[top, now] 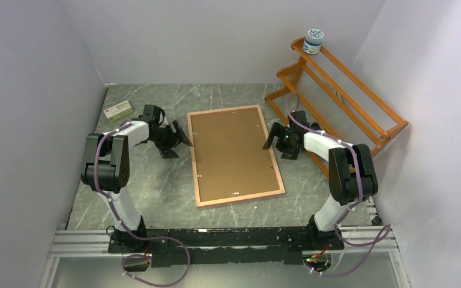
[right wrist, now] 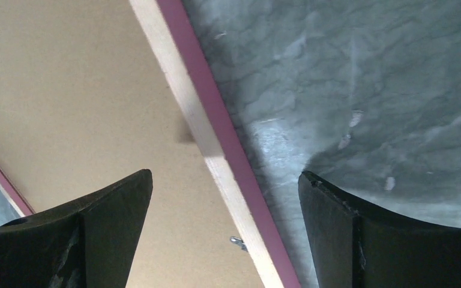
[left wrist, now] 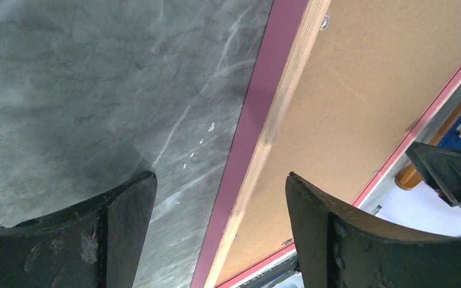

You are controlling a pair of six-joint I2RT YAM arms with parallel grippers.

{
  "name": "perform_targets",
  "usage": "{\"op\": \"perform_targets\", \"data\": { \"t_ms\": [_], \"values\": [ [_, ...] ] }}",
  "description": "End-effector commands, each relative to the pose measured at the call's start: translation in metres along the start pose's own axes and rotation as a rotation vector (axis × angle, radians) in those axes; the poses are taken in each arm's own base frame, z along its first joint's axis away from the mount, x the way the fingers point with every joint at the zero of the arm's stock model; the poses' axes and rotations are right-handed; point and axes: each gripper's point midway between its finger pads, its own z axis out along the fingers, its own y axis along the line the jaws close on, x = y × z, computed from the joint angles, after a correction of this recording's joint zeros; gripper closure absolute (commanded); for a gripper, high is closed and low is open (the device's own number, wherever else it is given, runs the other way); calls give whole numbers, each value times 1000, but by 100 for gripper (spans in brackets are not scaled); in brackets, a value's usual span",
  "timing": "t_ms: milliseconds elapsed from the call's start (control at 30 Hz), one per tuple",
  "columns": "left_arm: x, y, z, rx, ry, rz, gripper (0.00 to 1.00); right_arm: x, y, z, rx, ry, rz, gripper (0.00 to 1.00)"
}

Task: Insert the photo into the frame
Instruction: Move the photo frame to the center of the board.

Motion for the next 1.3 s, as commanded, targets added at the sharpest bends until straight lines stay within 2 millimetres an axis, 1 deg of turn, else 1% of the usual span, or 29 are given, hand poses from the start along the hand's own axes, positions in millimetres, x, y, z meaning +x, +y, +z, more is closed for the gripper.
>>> {"op": "perform_targets", "data": {
  "t_ms": [0,133,233,367,500,733,833,900,967,1000,1067,1133,1267],
  "values": [
    [4,-1,7,37,21,-6,16,17,5,-1,39,32,-45,5],
    [6,-2,7,42,30,-6,17,31,13,4,23,56,-58,6],
    [7,-3,7,47,41,-6,18,40,21,3,3,69,-70,7],
    [7,-1,8,32,53,-8,19,57,38,-4,-32,85,-104,9],
    [8,7,9,-11,52,-27,20,78,55,-12,-60,102,-135,12],
    [27,19,8,-33,77,-70,23,116,79,-20,-107,142,-180,13],
    [37,28,1,-67,77,-80,23,133,93,-19,-138,170,-240,14],
    [40,35,-7,-97,55,-89,23,137,92,-17,-102,166,-261,14],
    [43,39,-15,-116,31,-92,22,132,84,-17,-48,145,-259,14],
    [42,40,-18,-122,19,-90,22,126,80,-19,-9,123,-259,14],
    [39,40,-25,-131,0,-75,22,105,68,-23,95,38,-271,12],
    [36,40,-30,-143,-14,-60,22,84,61,-28,178,-29,-287,8],
    [32,40,-33,-151,-30,-47,22,48,60,-30,255,-88,-311,6]
  ]
}}
